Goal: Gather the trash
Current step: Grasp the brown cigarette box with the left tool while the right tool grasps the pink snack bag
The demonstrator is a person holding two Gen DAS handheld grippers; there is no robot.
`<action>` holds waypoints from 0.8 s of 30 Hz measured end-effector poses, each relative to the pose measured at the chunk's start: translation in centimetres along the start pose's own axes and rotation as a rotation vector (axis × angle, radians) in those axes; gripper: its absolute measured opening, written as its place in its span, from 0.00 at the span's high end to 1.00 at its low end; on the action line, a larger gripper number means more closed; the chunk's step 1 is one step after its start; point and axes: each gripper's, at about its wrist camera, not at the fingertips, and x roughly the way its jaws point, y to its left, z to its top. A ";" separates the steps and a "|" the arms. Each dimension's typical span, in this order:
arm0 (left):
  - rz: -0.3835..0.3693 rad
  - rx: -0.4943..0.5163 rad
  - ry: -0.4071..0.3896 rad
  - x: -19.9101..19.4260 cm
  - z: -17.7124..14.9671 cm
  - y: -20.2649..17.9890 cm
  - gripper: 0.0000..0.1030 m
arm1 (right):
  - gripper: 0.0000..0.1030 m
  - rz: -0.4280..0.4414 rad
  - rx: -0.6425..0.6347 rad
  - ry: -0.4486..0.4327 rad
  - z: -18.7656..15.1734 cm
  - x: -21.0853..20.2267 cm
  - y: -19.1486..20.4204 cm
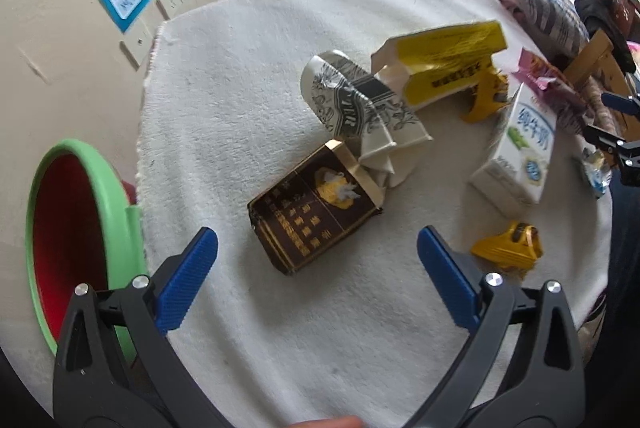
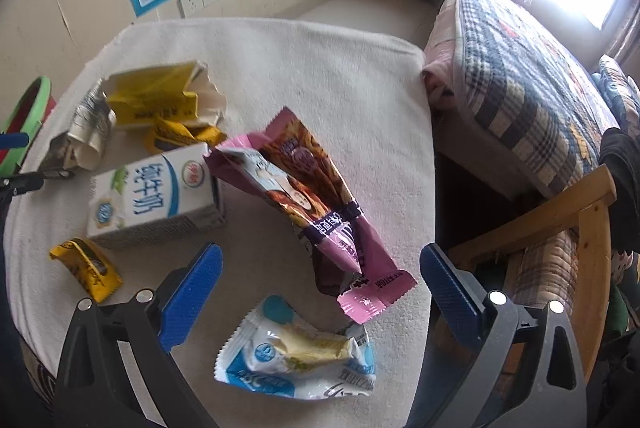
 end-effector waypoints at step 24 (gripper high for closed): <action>-0.102 0.206 0.087 3.2 0.2 1.2 0.42 | 0.59 0.051 -0.036 0.082 1.7 4.2 0.0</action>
